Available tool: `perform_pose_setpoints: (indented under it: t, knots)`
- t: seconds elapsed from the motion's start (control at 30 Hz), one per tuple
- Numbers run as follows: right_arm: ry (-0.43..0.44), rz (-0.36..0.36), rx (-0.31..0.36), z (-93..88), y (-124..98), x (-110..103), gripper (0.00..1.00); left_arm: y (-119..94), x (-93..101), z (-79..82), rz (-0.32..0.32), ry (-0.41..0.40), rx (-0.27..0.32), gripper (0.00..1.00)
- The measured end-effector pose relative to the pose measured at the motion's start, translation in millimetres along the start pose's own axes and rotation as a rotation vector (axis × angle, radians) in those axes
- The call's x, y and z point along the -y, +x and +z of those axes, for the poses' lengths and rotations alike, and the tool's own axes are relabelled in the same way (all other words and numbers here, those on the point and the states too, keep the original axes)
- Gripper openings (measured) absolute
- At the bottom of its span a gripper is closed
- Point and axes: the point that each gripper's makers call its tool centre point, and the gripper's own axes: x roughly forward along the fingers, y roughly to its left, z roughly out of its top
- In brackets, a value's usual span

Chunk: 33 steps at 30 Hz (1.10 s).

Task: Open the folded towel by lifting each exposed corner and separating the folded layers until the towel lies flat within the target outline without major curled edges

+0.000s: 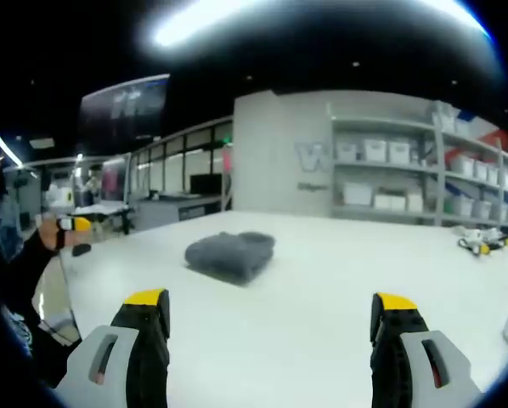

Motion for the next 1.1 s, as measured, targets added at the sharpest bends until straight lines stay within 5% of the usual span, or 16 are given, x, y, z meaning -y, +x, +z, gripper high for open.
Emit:
perform_pose_setpoints:
  t: [0.73, 1.1]
  knots:
    - [-0.007, 0.007, -0.01, 1.1, 2.2, 0.2, 0.99, -0.9, -7.5, 0.1, 0.04, 0.009, -0.039, 1.0]
    - [-0.019, 0.032, -0.046, 8.6, 9.7, -2.7, 0.99, 7.9, -7.5, 21.2, 0.028, 0.04, -0.052, 1.0]
